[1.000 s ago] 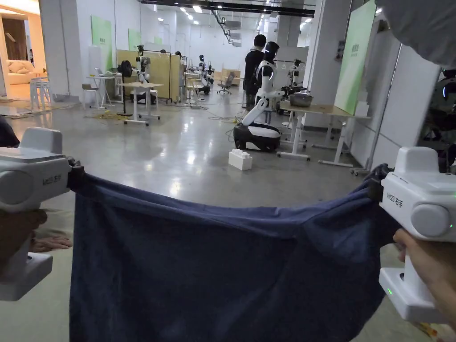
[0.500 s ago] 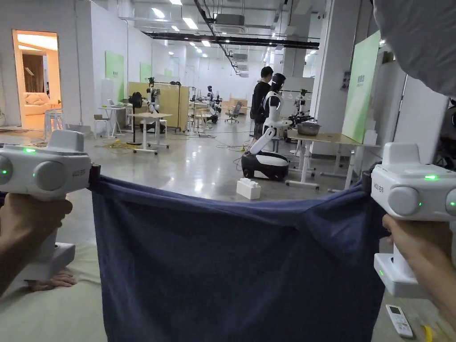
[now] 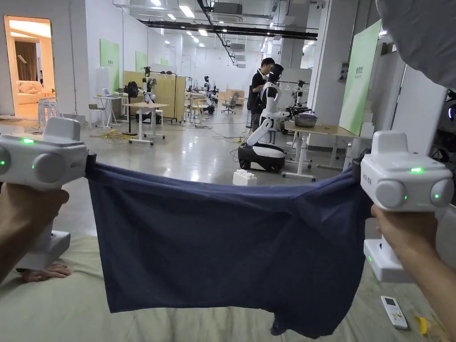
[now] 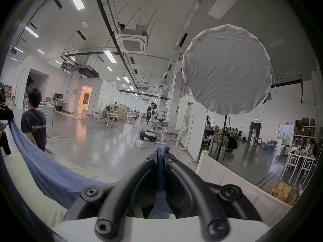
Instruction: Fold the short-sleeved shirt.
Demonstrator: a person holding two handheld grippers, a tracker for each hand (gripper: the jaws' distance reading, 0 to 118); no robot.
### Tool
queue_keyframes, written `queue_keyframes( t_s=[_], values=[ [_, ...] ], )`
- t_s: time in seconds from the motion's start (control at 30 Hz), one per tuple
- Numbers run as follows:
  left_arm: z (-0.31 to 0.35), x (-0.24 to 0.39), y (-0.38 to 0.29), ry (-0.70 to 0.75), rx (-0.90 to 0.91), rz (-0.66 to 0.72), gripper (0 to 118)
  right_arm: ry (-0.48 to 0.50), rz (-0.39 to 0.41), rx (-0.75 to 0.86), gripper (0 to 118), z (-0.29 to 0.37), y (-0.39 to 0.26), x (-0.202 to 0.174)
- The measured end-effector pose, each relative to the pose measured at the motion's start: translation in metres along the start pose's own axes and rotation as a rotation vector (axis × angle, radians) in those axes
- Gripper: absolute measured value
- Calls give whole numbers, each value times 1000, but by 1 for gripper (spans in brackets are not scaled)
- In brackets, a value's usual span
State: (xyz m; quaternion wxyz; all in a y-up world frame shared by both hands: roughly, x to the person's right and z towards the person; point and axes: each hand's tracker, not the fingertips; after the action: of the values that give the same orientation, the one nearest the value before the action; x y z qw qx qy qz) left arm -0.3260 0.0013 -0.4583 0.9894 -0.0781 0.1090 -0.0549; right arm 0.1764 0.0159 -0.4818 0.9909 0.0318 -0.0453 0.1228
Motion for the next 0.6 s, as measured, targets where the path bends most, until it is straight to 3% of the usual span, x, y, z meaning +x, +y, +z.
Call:
queue_keyframes(
  t_s=[0.1, 0.2, 0.6],
  values=[
    [7, 1, -38, -24, -15, -15, 4, 27, -15, -60, 7, 14, -37, -1],
    [33, 9, -83, -53, -47, -36, 4, 39, 31, -103, 7, 37, -77, -3],
    [164, -2, -275, -58, -206, 73, 4, 79, 21, -206, 7, 219, -203, -21]
  ],
)
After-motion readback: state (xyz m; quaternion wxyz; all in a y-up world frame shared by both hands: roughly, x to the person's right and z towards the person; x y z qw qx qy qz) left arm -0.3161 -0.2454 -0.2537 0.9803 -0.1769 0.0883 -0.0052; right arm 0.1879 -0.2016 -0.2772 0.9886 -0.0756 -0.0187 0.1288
